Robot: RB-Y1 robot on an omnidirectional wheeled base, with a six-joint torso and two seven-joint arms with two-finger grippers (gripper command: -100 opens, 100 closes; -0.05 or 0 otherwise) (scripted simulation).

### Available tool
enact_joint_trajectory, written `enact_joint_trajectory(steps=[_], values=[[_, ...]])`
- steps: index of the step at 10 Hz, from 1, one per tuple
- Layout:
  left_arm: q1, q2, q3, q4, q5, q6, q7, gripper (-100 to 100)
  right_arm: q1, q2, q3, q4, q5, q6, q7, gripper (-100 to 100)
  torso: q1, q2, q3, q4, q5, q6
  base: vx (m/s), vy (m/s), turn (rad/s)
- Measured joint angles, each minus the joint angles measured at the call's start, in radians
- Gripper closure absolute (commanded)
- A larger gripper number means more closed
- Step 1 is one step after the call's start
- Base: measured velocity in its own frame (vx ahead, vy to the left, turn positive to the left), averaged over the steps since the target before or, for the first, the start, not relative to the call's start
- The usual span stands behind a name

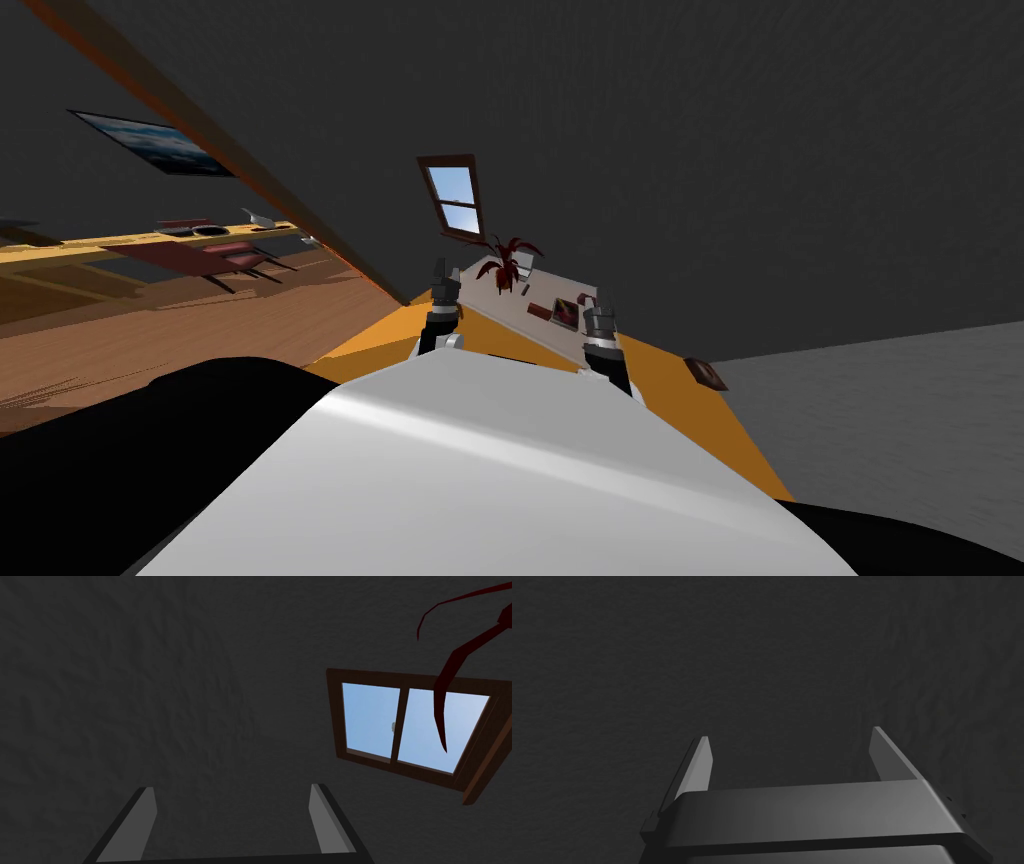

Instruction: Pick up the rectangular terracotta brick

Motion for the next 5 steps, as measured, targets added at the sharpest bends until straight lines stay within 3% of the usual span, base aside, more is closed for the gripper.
enact_joint_trajectory(steps=[3,5], values=[[0.000,0.000,0.000,0.000,0.000,0.000,0.000,0,0.021,-0.069,0.042,0.066,0.079,0.001,0.043,-100,0.002,0.001,0.001,0.000,0.000,0.000,-0.097,-0.091,0.160],[0.000,0.000,0.000,0.000,0.000,0.000,0.000,0,0.047,-0.128,0.055,0.140,0.123,-0.036,0.058,-100,0.004,0.000,0.000,0.000,0.001,0.000,-0.107,-0.067,0.321]])
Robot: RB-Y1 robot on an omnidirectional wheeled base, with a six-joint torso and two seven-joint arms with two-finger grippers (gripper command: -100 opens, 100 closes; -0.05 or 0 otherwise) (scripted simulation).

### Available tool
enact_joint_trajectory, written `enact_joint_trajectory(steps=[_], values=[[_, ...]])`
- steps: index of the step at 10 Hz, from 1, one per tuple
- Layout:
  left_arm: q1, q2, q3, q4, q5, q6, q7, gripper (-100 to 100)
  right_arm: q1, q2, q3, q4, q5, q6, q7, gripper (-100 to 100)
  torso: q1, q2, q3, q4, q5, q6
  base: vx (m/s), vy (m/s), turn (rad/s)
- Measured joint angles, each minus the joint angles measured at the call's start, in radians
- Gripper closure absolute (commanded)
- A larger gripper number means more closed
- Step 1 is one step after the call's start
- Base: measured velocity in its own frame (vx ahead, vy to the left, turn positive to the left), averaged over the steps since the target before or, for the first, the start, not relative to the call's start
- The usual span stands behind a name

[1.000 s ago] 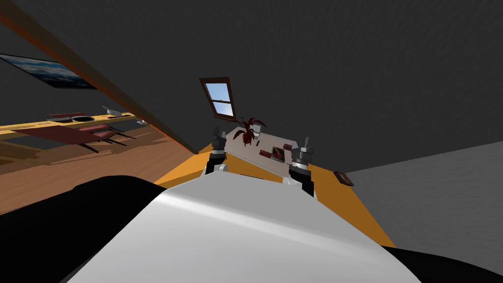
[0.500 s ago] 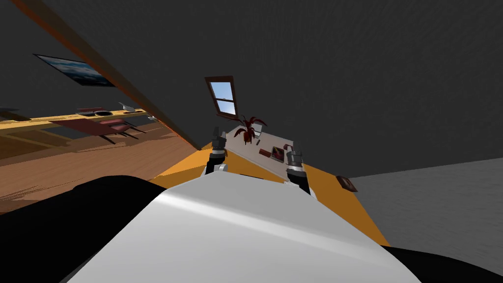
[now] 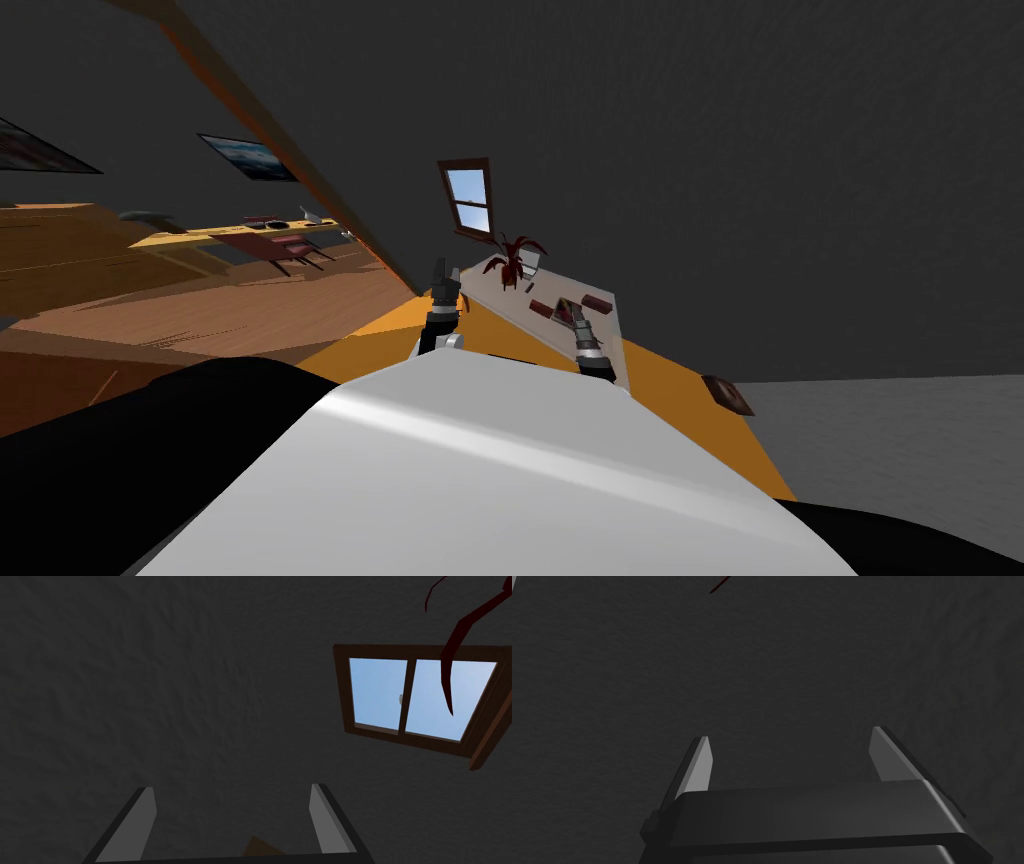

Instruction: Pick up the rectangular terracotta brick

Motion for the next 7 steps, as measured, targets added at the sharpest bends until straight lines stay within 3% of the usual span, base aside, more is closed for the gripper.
enact_joint_trajectory(steps=[7], values=[[0.000,0.000,0.000,0.000,0.000,0.000,0.000,0,0.020,-0.133,0.080,0.176,0.132,-0.013,0.062,-100,0.003,-0.003,-0.002,-0.001,0.001,0.000,-0.068,-0.017,0.182]])
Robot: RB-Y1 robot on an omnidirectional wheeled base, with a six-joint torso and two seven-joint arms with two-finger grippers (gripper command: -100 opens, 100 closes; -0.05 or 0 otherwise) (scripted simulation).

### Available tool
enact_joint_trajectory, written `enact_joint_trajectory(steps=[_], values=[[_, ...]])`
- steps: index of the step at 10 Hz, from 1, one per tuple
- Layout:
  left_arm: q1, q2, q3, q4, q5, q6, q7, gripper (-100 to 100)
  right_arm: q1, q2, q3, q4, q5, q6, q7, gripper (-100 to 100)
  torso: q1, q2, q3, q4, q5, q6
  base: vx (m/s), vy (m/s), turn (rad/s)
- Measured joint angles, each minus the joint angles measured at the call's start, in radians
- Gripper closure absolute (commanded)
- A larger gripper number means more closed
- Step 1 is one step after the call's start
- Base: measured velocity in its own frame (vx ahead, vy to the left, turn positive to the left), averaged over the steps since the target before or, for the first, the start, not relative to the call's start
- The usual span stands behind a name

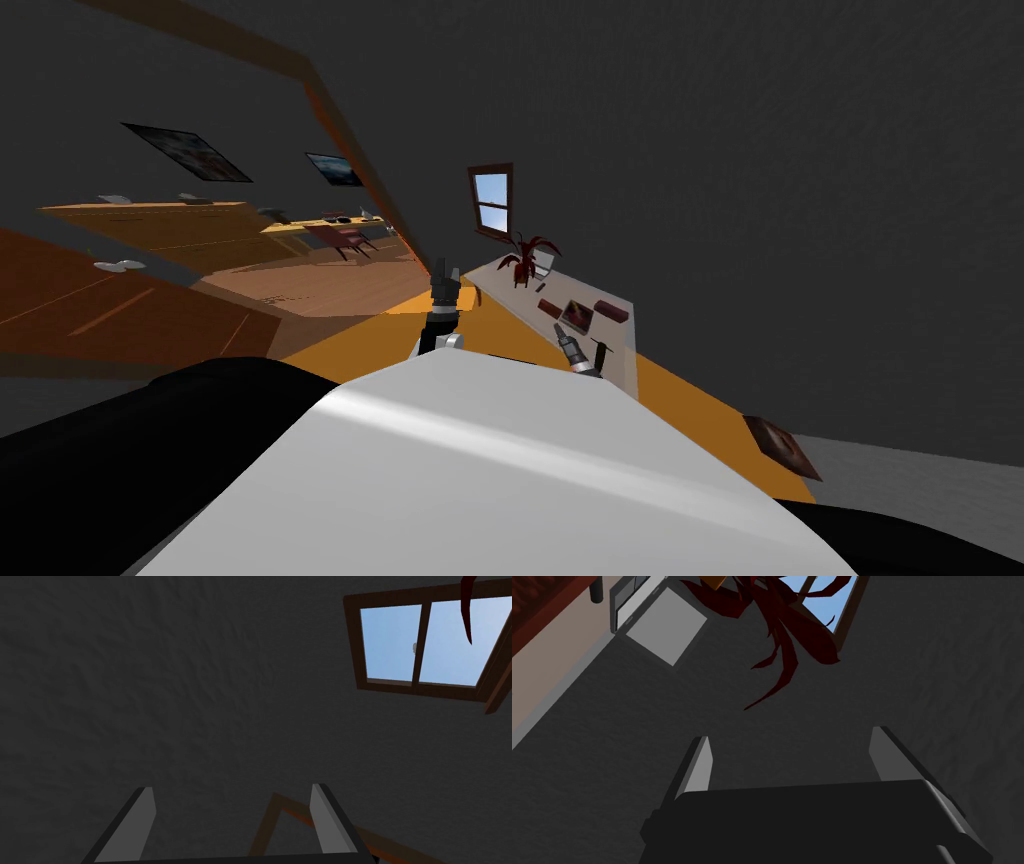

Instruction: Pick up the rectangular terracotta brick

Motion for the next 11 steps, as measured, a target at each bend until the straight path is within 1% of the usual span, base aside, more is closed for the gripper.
enact_joint_trajectory(steps=[1,2,3,4,5,6,7,8,9,10,11], values=[[0.000,0.000,0.000,0.000,0.000,0.000,0.000,0,-0.007,-0.017,0.000,0.038,0.006,-0.009,0.001,-100,0.000,-0.001,0.000,0.000,0.000,0.001,-0.063,0.003,0.310],[0.000,0.000,0.000,0.000,0.000,0.000,0.000,0,-0.004,-0.038,0.015,0.069,0.026,-0.015,0.010,-100,0.000,0.000,0.000,0.000,0.000,0.000,-0.046,-0.009,0.132],[0.000,0.000,0.000,0.000,0.000,0.000,0.000,0,0.009,-0.038,0.025,0.102,0.040,-0.030,0.025,-100,0.000,-0.001,0.000,0.000,0.000,0.001,-0.044,-0.009,0.248],[0.000,0.000,0.000,0.000,0.000,0.000,0.000,0,0.013,-0.062,0.037,0.141,0.057,-0.045,0.036,-100,-0.001,-0.001,-0.001,0.000,0.000,0.000,-0.034,-0.010,0.183],[0.000,0.000,0.000,0.000,0.000,0.000,0.000,0,0.013,-0.081,0.041,0.166,0.064,-0.049,0.037,-100,-0.001,-0.002,-0.001,0.000,0.000,0.001,-0.028,-0.008,0.302],[0.000,0.000,0.000,0.000,0.000,0.000,0.000,0,0.020,-0.096,0.064,0.183,0.088,-0.040,0.047,-100,-0.001,-0.002,-0.001,0.000,0.000,0.000,-0.019,-0.014,0.200],[0.000,0.000,0.000,0.000,0.000,0.000,0.000,0,0.023,-0.107,0.075,0.201,0.099,-0.035,0.054,-100,-0.001,-0.003,-0.002,0.000,0.000,0.001,-0.006,-0.009,-0.017],[0.000,0.000,0.000,0.000,0.000,0.000,0.000,0,0.017,-0.112,0.075,0.222,0.101,-0.037,0.055,-100,-0.001,-0.004,-0.002,-0.001,0.000,0.001,-0.007,-0.005,0.283],[0.000,0.000,0.000,0.000,0.000,0.000,0.000,0,0.004,-0.126,0.089,0.265,0.116,-0.048,0.062,-100,-0.001,-0.004,-0.002,-0.001,0.000,0.000,-0.006,-0.014,0.201],[0.000,0.000,0.000,0.000,0.000,0.000,0.000,0,0.003,-0.137,0.096,0.299,0.124,-0.056,0.067,-100,-0.001,-0.004,-0.002,-0.001,0.000,0.001,-0.003,-0.014,0.339],[0.000,0.000,0.000,0.000,0.000,0.000,0.000,0,0.003,-0.154,0.116,0.331,0.143,-0.055,0.076,-100,-0.001,-0.004,-0.002,-0.001,0.000,0.000,0.000,-0.018,0.151]])
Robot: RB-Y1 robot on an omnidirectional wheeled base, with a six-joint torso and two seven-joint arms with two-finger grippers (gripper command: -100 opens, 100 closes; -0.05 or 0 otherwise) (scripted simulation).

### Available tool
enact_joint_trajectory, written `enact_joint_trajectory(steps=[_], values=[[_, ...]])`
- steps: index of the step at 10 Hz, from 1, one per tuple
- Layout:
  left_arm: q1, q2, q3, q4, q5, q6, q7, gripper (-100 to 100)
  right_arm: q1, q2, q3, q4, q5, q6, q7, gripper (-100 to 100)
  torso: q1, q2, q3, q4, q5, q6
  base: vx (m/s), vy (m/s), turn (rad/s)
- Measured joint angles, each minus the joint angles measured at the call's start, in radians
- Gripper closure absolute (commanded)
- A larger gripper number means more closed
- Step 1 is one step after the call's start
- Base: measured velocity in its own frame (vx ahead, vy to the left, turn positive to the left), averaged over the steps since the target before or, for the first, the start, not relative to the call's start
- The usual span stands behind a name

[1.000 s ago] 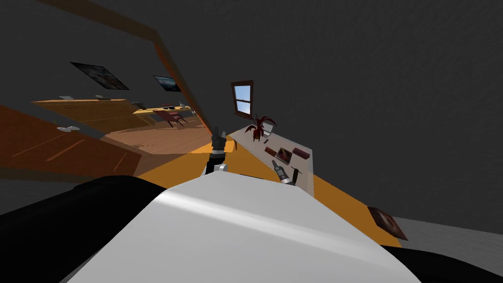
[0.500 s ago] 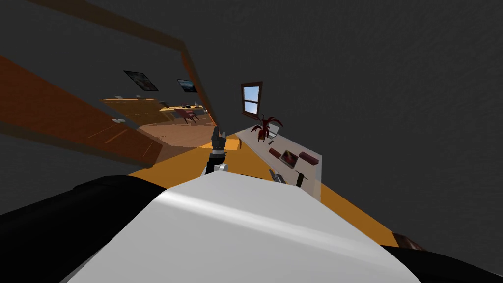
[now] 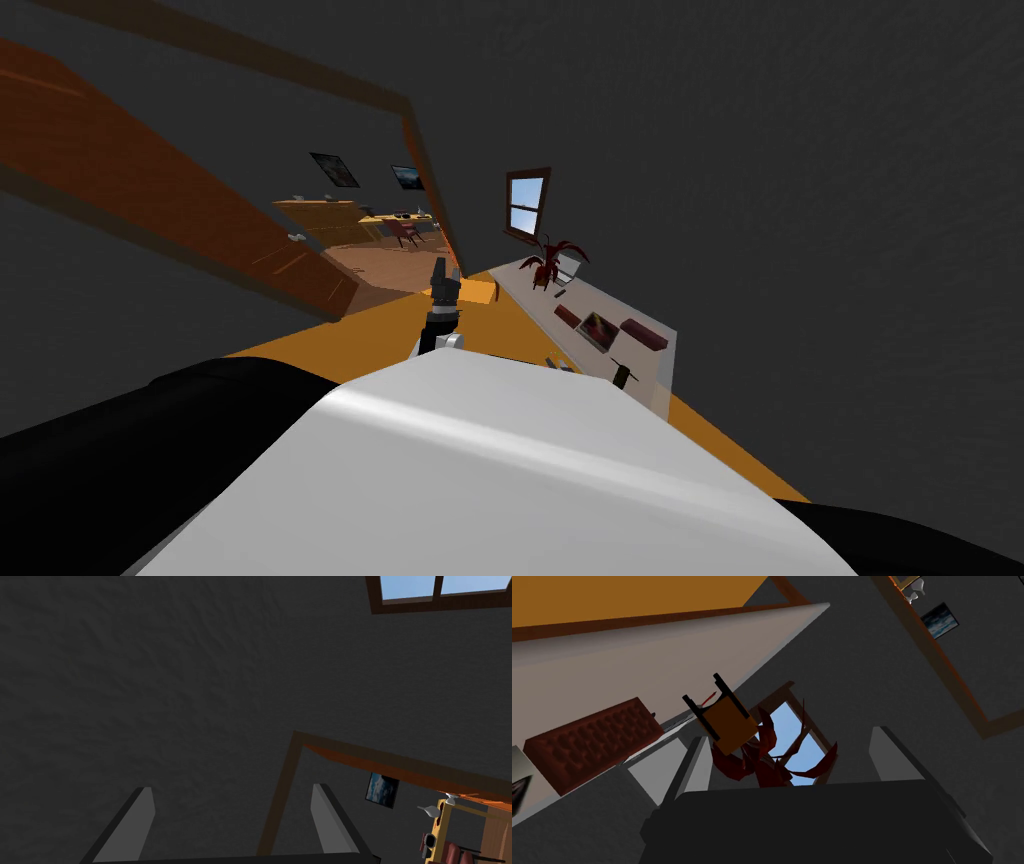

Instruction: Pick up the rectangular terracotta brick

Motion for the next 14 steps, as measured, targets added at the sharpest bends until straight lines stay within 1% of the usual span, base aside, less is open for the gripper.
enact_joint_trajectory(steps=[1,2,3,4,5,6,7,8,9,10,11,12,13,14], values=[[0.000,0.000,0.000,0.000,0.000,0.000,0.000,0,0.003,-0.021,0.005,0.024,0.006,-0.003,0.001,-100,0.000,0.000,0.000,0.000,0.000,0.001,0.010,-0.016,0.322],[0.000,0.000,0.000,0.000,0.000,0.000,0.000,0,-0.006,-0.041,0.020,0.067,0.021,-0.014,0.007,-100,0.000,-0.001,0.000,0.000,0.000,0.000,0.014,-0.022,0.164],[0.000,0.000,0.000,0.000,0.000,0.000,0.000,0,-0.003,-0.056,0.027,0.098,0.028,-0.021,0.011,-100,0.000,-0.001,-0.001,0.000,0.000,0.001,0.023,-0.023,0.249],[0.000,0.000,0.000,0.000,0.000,0.000,0.000,0,-0.006,-0.078,0.049,0.122,0.046,-0.016,0.015,-100,-0.001,-0.002,-0.001,0.000,0.000,0.000,0.021,-0.021,0.185],[0.000,0.000,0.000,0.000,0.000,0.000,0.000,0,-0.003,-0.086,0.061,0.143,0.056,-0.013,0.020,-100,0.000,-0.002,-0.001,0.000,0.000,0.001,0.009,-0.007,0.018],[0.000,0.000,0.000,0.000,0.000,0.000,0.000,0,-0.002,-0.087,0.062,0.169,0.058,-0.019,0.026,-100,0.001,-0.001,-0.001,0.000,0.000,0.001,0.019,-0.005,0.286],[0.000,0.000,0.000,0.000,0.000,0.000,0.000,0,-0.006,-0.099,0.079,0.201,0.072,-0.026,0.035,-100,0.001,-0.002,-0.001,0.000,0.000,0.000,0.024,-0.020,0.193],[0.000,0.000,0.000,0.000,0.000,0.000,0.000,0,-0.008,-0.105,0.085,0.242,0.079,-0.037,0.045,-100,0.000,-0.002,-0.001,0.000,0.000,0.001,0.040,-0.030,0.286],[0.000,0.000,0.000,0.000,0.000,0.000,0.000,0,-0.018,-0.121,0.101,0.295,0.091,-0.052,0.054,-100,-0.001,-0.003,-0.002,-0.001,0.000,0.000,0.036,-0.039,0.169],[0.000,0.000,0.000,0.000,0.000,0.000,0.000,0,-0.024,-0.130,0.114,0.330,0.099,-0.051,0.057,-100,-0.001,-0.003,-0.002,-0.001,0.000,0.001,0.057,-0.031,0.291],[0.000,0.000,0.000,0.000,0.000,0.000,0.000,0,-0.016,-0.152,0.132,0.359,0.112,-0.049,0.061,-100,-0.001,-0.004,-0.002,-0.001,0.000,0.001,0.047,-0.036,0.149],[0.000,0.000,0.000,0.000,0.000,0.000,0.000,0,-0.011,-0.169,0.139,0.382,0.117,-0.051,0.063,-100,-0.001,-0.004,-0.002,-0.001,0.000,0.001,0.043,-0.030,0.301],[0.000,0.000,0.000,0.000,0.000,0.000,0.000,0,-0.020,-0.194,0.157,0.419,0.127,-0.060,0.064,-100,-0.001,-0.004,-0.002,-0.001,0.000,0.000,0.039,-0.034,0.127],[0.000,0.000,0.000,0.000,0.000,0.000,0.000,0,-0.024,-0.201,0.166,0.456,0.133,-0.066,0.067,-100,-0.001,-0.004,-0.002,-0.001,0.000,0.002,0.052,-0.032,0.224]])
